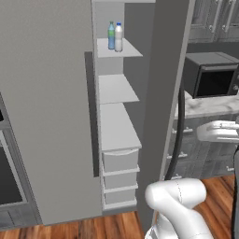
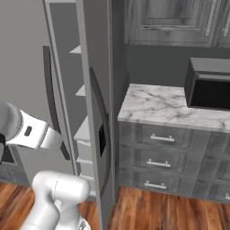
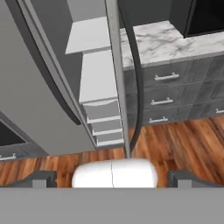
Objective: Take the bottled waters from the counter and place them in the freezer to freeze. Close the freezer door after placing the bottles.
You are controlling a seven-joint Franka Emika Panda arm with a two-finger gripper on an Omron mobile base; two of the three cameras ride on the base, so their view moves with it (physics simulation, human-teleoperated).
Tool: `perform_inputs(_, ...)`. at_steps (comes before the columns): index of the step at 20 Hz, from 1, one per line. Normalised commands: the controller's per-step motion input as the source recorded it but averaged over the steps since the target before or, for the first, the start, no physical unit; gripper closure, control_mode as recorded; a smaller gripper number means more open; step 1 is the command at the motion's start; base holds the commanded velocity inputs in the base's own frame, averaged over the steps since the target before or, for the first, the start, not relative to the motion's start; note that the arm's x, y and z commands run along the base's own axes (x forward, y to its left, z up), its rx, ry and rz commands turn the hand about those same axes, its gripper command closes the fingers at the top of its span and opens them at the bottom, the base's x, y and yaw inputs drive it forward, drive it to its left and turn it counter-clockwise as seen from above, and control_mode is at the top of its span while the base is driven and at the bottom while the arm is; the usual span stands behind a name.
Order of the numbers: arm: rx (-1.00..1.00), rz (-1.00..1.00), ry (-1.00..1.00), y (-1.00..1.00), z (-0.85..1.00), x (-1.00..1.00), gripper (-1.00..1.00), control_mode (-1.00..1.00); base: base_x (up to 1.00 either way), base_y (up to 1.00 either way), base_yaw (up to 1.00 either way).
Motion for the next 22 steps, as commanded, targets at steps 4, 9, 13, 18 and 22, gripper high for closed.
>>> perform_inputs(4,0.0,0.12,-0.01,-0.31,0.0,0.25,-1.0,-1.0,0.0,0.0,0.0)
perform_inputs(9,0.11,0.05,0.0,-0.66,0.0,0.48,-1.0,-1.0,0.0,0.0,0.0)
perform_inputs(13,0.0,0.03,0.0,-0.53,-0.01,0.6,-1.0,-1.0,0.0,0.0,0.0)
perform_inputs(18,0.0,0.05,0.0,-0.43,-0.23,0.63,-1.0,-1.0,0.0,0.0,0.0)
perform_inputs(22,0.0,0.08,-0.01,-0.24,-0.4,0.62,-1.0,-1.0,0.0,0.0,0.0)
